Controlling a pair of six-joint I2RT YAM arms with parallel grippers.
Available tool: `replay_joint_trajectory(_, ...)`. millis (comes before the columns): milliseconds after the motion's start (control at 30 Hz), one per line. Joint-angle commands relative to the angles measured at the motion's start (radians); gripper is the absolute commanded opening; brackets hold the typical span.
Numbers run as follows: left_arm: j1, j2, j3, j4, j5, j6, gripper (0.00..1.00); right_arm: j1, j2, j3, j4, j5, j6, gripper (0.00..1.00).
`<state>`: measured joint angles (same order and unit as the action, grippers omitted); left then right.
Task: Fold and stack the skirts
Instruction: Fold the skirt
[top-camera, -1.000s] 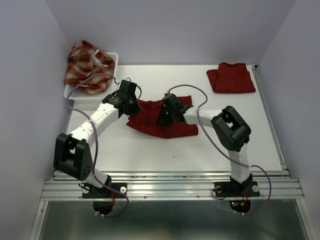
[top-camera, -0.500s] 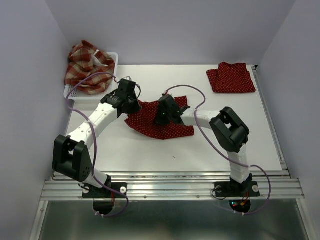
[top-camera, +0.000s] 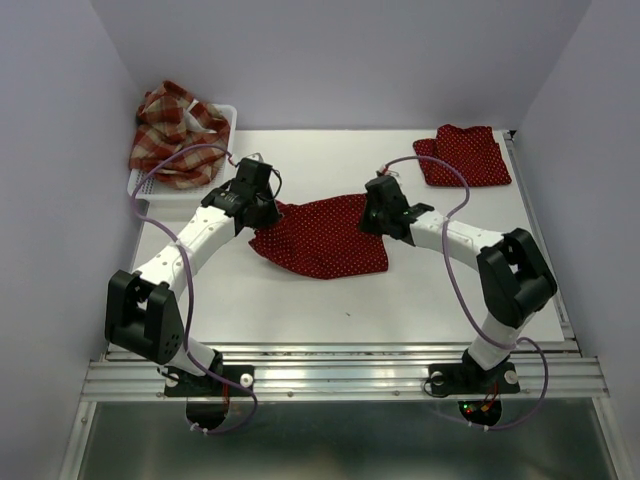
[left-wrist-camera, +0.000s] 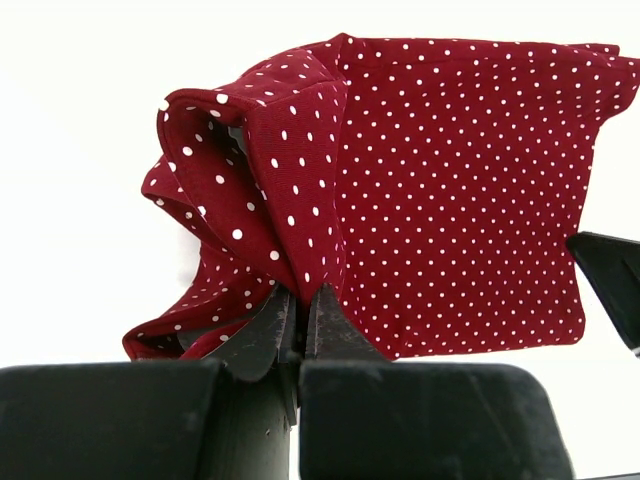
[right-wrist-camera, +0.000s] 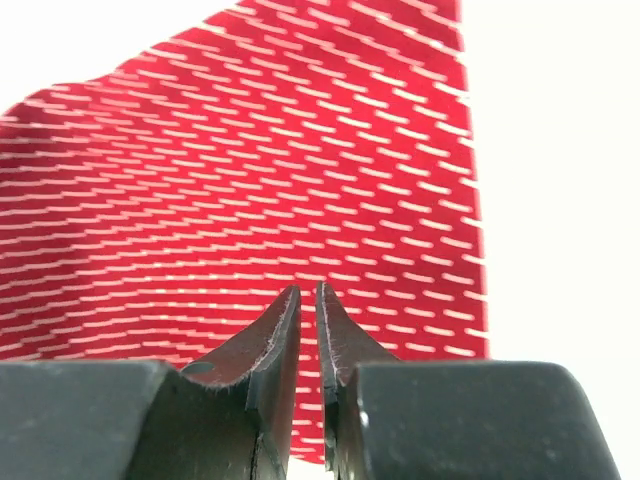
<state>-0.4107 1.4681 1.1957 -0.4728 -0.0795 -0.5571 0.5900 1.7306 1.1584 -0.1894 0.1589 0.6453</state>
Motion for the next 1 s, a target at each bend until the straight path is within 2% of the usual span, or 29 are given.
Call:
replay_joint_trajectory(0,0.001,-0.040,0.045,0.011,0.003,0.019,0.00,-0.024,0.001,-0.052,-0.061,0.019,-0.058,0.17)
replay_joint_trajectory(400,-0.043,-0.019,0.090,0.036,0.043,0.017,0.00,-0.042,0.153,-0.060,-0.117,0.022,-0.056,0.15)
replay_joint_trajectory(667,-0.117,0.047,0.180,0.060,0.070,0.003,0.00,-0.042,0.153,-0.071,-0.114,-0.001,-0.038,0.14)
replay_joint_trajectory(967,-0.220,0.196,0.360,0.059,0.075,-0.015,0.00,-0.070,0.132,-0.106,-0.081,-0.050,-0.029,0.13)
